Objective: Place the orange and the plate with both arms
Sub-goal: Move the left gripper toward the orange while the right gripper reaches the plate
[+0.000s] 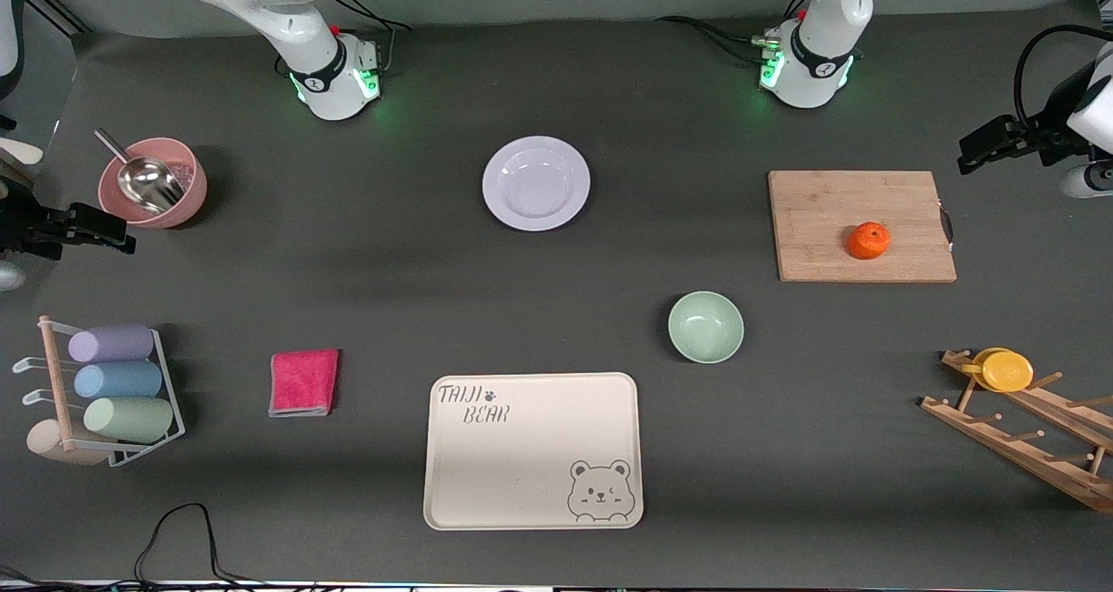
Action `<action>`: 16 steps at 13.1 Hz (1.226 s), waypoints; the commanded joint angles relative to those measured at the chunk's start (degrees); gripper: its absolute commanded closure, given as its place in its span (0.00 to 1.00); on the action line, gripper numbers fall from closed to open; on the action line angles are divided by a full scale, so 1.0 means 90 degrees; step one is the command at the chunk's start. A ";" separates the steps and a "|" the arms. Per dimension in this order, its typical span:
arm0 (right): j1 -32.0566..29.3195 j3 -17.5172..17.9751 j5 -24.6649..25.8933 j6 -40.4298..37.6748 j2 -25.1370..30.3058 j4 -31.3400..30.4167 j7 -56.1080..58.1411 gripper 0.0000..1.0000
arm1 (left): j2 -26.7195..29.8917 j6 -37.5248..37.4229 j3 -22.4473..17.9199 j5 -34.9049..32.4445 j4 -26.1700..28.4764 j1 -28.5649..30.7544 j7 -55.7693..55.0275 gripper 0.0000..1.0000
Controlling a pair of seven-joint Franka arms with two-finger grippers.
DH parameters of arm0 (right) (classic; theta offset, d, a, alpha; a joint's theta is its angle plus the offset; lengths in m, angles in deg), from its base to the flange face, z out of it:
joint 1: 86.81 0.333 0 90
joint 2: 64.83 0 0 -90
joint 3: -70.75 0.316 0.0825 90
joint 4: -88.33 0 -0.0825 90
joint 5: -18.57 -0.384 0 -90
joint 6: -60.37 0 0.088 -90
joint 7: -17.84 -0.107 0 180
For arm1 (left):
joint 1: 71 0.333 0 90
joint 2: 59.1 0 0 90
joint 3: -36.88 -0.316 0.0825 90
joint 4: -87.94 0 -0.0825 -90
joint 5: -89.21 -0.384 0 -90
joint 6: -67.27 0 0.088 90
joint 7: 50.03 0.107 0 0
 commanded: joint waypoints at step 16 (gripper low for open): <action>0.0170 0.0102 -0.0230 -0.0051 0.2429 -0.2161 -0.1019 0.00 | -0.0079 -0.1327 -0.0981 -0.0295 -0.0515 0.0304 0.1100 0.00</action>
